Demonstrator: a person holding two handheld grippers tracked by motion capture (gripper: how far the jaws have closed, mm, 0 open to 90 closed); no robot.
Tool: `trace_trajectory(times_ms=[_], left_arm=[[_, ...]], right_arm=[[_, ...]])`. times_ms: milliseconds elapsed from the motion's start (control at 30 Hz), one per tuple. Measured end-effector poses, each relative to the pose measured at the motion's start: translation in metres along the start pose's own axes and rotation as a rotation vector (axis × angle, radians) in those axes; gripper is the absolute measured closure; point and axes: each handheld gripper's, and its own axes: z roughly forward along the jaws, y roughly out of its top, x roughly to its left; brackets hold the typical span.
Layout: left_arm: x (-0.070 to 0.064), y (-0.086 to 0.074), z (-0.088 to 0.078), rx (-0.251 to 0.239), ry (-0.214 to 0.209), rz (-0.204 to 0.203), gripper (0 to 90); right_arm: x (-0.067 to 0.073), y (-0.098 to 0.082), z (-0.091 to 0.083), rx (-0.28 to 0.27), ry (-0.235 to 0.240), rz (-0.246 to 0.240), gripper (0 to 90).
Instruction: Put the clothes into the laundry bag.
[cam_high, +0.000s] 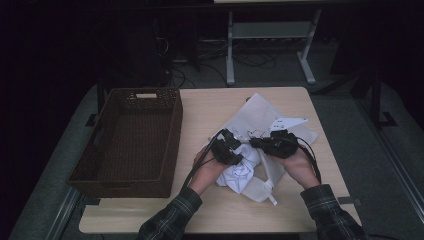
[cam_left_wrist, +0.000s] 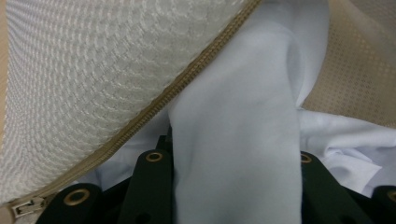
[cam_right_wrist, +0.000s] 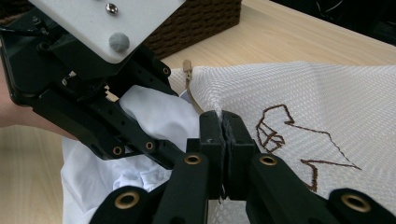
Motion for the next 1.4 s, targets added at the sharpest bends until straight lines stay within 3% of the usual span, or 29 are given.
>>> trace_trajectory(times_ms=[167,333,567,700,900,1133,1400], left_arm=[[0.001,0.002,0.008,0.005,-0.008,-0.015,61.9],[0.004,0.000,0.010,-0.008,-0.029,-0.030,50.9],[0.007,-0.008,-0.009,-0.048,-0.077,-0.036,28.3],[0.011,-0.018,-0.027,-0.086,-0.101,-0.053,24.6],[0.011,-0.030,-0.053,-0.122,-0.117,-0.057,23.6],[0.000,-0.040,-0.078,-0.150,-0.135,-0.035,24.5],[-0.022,-0.056,-0.087,-0.162,-0.191,-0.010,34.1]], right_arm=[[-0.006,-0.004,0.001,0.004,-0.011,0.012,87.3],[-0.009,-0.007,0.003,0.012,-0.020,0.021,87.4],[-0.010,-0.007,0.003,0.011,-0.029,0.026,87.4],[-0.009,-0.007,0.005,0.016,-0.030,0.025,87.4],[-0.010,-0.008,0.007,0.025,-0.030,0.022,87.4],[-0.009,-0.009,0.008,0.029,-0.033,0.017,87.3],[-0.009,-0.009,0.008,0.034,-0.034,0.019,87.3]])
